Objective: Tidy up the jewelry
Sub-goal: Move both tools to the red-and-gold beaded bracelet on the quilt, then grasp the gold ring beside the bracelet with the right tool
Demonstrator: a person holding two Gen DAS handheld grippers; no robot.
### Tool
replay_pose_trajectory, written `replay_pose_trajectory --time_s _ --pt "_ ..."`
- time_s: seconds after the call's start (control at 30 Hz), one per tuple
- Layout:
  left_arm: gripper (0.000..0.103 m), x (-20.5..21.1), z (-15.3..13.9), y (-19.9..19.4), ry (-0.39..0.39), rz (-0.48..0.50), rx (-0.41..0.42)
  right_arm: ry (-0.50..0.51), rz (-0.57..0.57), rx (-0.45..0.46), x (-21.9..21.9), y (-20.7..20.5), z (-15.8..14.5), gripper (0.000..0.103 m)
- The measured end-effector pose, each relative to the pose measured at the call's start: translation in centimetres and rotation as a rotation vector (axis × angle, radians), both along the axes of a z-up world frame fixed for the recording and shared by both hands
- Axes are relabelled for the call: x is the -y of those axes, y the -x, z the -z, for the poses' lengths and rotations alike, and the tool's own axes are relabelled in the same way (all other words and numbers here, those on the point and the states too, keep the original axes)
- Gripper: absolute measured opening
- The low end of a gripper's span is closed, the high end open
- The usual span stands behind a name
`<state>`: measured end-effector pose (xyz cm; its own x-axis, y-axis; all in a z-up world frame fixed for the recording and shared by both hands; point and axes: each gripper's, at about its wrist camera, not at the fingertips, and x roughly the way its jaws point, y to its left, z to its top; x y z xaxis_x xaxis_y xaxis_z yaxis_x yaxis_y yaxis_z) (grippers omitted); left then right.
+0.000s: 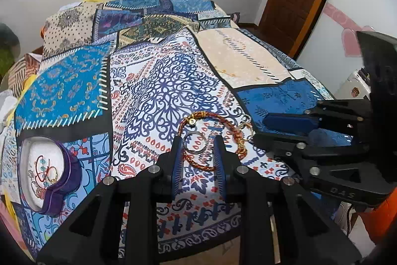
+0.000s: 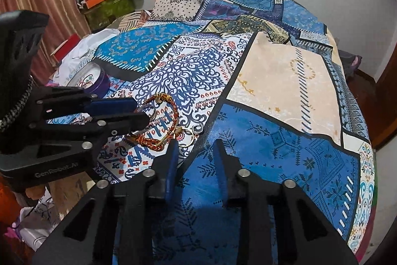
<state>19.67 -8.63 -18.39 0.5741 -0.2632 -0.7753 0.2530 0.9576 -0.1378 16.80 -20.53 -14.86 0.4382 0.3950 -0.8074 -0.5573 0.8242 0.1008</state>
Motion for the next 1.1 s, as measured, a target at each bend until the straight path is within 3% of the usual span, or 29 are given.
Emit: replay_pose_trajectory --time_s 0.3,0.57,1.1 --pt "0.024 0.3 0.7 -0.5 -0.035 -0.014 -0.014 -0.006 -0.026 -0.008 -0.8 0.2 0.2 0.022" --pt "0.024 -0.4 1.1 -0.8 -0.019 -0.027 -0.027 0.002 -0.029 -0.006 -1.3 -0.2 0.4 0.022" --pt "0.019 -1.2 0.2 -0.5 0.009 -0.058 0.027 0.021 -0.015 0.037 -2.2 -0.2 0.7 0.017"
